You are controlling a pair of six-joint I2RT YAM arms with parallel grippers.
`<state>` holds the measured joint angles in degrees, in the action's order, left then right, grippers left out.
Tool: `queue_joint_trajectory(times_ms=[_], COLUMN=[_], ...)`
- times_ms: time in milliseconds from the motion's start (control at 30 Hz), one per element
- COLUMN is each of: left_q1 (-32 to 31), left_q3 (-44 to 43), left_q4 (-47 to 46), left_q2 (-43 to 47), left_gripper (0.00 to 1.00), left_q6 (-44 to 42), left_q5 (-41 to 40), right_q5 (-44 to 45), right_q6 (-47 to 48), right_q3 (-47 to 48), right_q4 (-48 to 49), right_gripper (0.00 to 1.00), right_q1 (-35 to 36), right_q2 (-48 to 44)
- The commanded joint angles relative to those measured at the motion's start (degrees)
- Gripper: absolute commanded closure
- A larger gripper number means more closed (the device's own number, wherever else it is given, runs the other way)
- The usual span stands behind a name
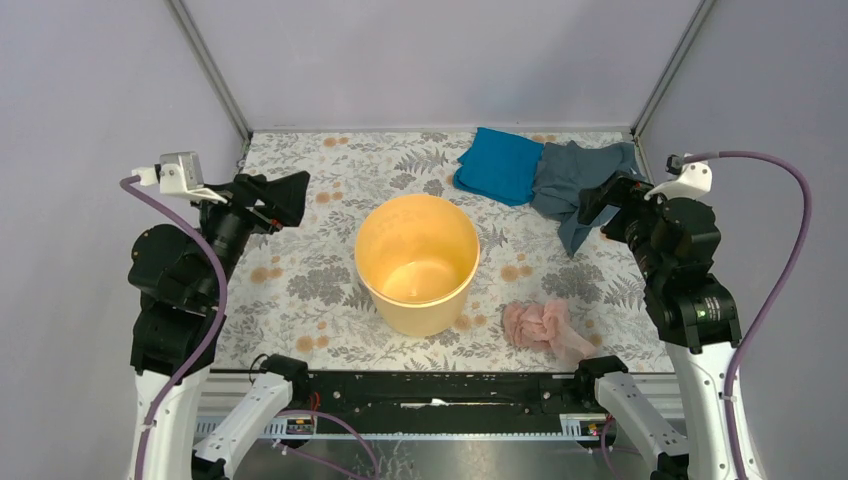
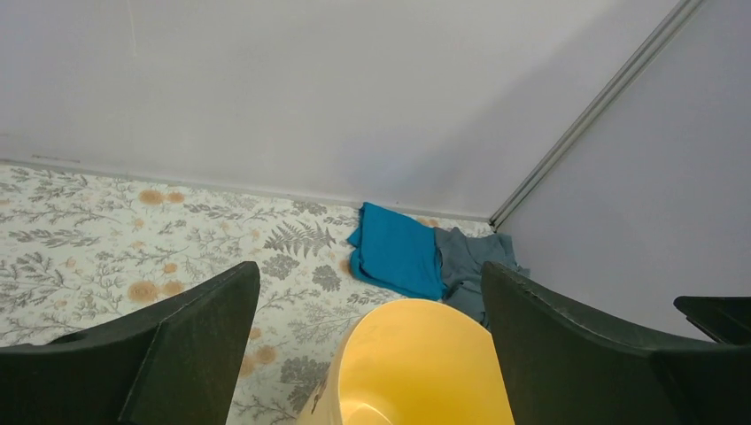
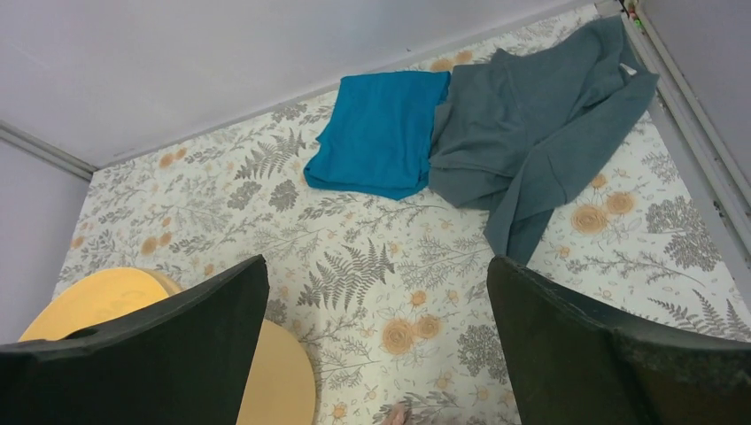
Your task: Put the trash bags into the trash bin
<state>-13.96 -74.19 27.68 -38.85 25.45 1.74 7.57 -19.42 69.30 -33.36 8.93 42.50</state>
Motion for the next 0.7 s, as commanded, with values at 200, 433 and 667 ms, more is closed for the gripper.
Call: queue_joint_trajectory(times_ms=[200,433,667], left_q1=[0.2,0.3,0.3], left_q3=[2.2,3.7,5.0], left_q4=[0.2,0.4,0.6], left_q2=[-0.2,0.2,0.5], left_gripper=[0.01,0.01,0.01], left_q6=[-1.3,-1.3,-1.2], left_q5=[0.2,1.3,1.8], right_q5=[3.8,-16.6,-30.0], right_q6=[-4.5,-0.2,-4.9], right_q3=[-5.6,-10.2,-12.6], right_q4=[1.4,0.7,-1.7], right_gripper=[0.00,0.00,0.00], right_q1=[-0.2,-0.2,-0.2], right_q2=[-3.4,1.3,14.0])
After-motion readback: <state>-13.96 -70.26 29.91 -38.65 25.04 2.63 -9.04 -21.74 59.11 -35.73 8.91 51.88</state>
